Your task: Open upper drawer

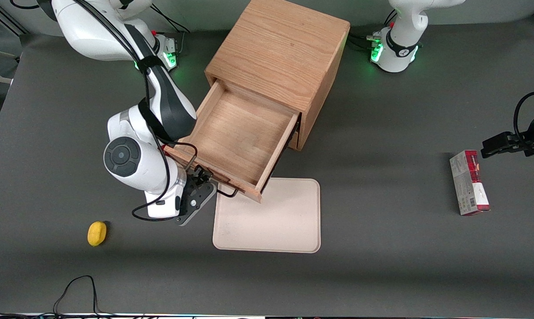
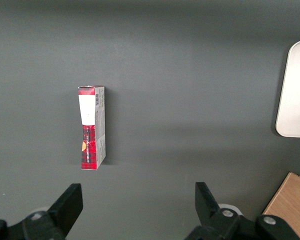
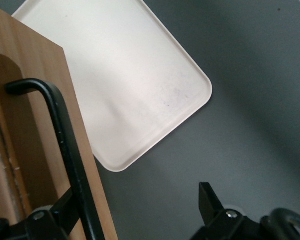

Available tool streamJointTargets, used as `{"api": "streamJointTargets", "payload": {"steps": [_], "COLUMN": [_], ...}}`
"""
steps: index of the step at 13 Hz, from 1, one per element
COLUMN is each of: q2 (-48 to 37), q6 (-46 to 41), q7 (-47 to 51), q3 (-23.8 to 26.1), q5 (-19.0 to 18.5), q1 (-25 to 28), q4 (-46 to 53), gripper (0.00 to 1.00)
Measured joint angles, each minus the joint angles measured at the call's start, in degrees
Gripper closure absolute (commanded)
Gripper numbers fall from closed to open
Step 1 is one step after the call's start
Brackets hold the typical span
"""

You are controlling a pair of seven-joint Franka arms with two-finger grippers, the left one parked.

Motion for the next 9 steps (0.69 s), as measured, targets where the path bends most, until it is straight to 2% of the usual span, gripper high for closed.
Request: {"api": "streamJointTargets", "payload": {"steps": [4, 9], "q2": [-0.6, -5.4], "q6": [-6.2, -11.2], "q7": [0.0, 0.8], "q3": [-1.8, -7.7], "q5": [-0.5, -0.6], "q1": [-1.2, -1.7], "q4": [8.8, 11.1], "gripper": [0.00, 0.00]}}
